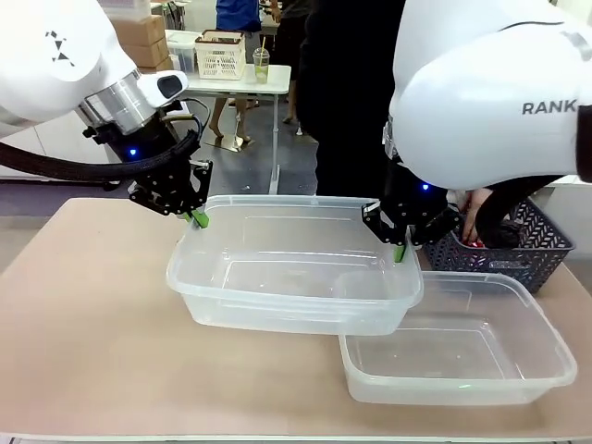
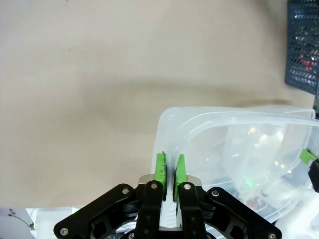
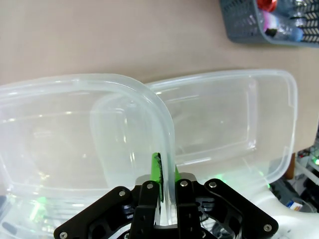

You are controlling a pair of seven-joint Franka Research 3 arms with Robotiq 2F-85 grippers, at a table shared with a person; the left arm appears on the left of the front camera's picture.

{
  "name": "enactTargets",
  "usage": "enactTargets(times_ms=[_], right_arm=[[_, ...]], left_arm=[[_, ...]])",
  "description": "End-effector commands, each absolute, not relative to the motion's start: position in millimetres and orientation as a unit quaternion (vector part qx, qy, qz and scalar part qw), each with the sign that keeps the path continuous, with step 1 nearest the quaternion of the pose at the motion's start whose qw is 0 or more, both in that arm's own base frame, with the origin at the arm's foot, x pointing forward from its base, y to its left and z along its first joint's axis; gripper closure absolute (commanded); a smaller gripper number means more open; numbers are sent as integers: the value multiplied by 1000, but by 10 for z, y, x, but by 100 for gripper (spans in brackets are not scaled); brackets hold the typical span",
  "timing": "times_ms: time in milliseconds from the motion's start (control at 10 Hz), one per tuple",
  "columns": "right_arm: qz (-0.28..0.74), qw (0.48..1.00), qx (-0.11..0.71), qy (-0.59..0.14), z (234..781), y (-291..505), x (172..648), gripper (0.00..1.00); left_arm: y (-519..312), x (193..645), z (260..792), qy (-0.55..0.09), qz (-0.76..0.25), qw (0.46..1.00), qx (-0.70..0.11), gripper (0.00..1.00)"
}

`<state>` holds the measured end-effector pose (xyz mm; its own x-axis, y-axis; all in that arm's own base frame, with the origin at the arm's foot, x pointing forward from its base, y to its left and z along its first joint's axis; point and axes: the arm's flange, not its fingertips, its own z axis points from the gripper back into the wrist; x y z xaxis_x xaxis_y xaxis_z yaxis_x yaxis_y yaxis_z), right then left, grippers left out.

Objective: Sort the waste into each basket.
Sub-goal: Offer the picked Organizing box to the human.

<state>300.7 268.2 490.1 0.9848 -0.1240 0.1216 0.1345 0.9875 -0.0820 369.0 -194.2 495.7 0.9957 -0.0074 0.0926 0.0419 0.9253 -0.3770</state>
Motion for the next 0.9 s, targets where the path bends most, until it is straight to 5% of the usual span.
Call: enactTargets(times_ms=[0, 800], right_arm=[[-58, 995, -53, -60, 4890, 2677, 3031, 96], [-58, 995, -53, -60, 4890, 2677, 3031, 96]], left_arm=[[-1933, 3671, 5014, -52, 3, 977, -209, 92], [-1933, 3671, 5014, -52, 3, 977, -209, 92]])
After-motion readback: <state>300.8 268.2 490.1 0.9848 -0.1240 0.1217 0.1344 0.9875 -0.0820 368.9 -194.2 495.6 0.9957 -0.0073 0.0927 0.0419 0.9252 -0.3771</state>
